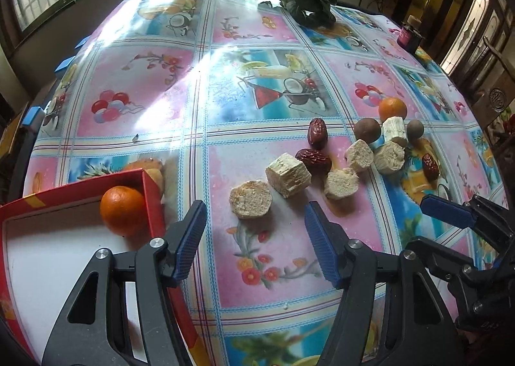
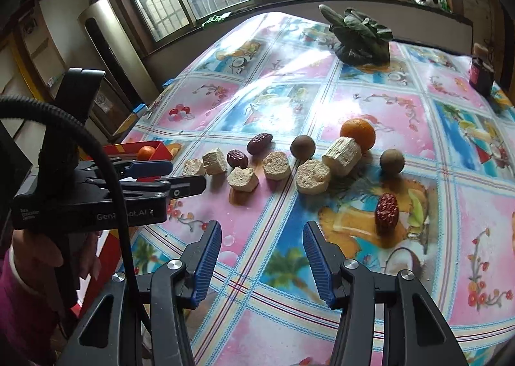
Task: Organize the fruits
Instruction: 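Move both grippers back over the row of foods, then grasp a round bread slice with the left gripper while the right gripper grasps a white cube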
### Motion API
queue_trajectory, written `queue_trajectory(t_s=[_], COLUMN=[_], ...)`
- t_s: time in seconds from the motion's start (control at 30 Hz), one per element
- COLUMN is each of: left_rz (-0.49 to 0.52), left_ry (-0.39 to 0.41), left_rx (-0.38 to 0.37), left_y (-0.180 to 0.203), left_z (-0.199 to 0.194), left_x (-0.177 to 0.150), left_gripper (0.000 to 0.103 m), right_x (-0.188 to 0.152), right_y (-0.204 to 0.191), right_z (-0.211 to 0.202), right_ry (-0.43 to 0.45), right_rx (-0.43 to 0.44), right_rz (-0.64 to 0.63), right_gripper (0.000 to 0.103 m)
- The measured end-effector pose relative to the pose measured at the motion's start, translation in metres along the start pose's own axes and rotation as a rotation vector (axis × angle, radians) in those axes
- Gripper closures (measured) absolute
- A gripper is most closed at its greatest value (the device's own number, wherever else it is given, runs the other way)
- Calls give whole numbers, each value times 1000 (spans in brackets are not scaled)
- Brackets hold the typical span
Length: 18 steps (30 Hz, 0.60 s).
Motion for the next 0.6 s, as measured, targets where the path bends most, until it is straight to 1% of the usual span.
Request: queue_trajectory(t_s=[0.07,0.13,0.17,0.23,0.33,0.43,0.6], left_rz=[20,29,25,20,9,8,-3], left_ry=[-4,-26,-38,-31,-35,-34,-25], left_rx=[-1,-7,-17,-18,-23,-18,-10], left_y=[2,5,4,3,0,0,-4], left_z=[2,7,9,9,9,8,4], left_x=[1,1,2,4,5,5,6], left_gripper=[50,60,63,75,75,75,75], right_x=[1,3,4,8,15,20,31], right_y=[0,-3,-4,-8,-14,-19,-25], right_z=[2,4,5,9,21,34,55], right_ry=[1,-7,-8,-9,-26,-40,-56], right_rx=[4,-9,-13,-17,-15,-5,-39], right_rz=[-1,-25,-34,-52,-79,-103,-147], right_gripper=[52,52,52,52,52,55,59])
Point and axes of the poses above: each gripper's, at about its wrist camera, not at the fingertips, and z roughly the way its jaws point, y to its right, x to its top, the point moved 1 cm from there along z, roughly the way its jaws point, and after that the axes turned 10 degrees about -z, right-handed, at the moved point
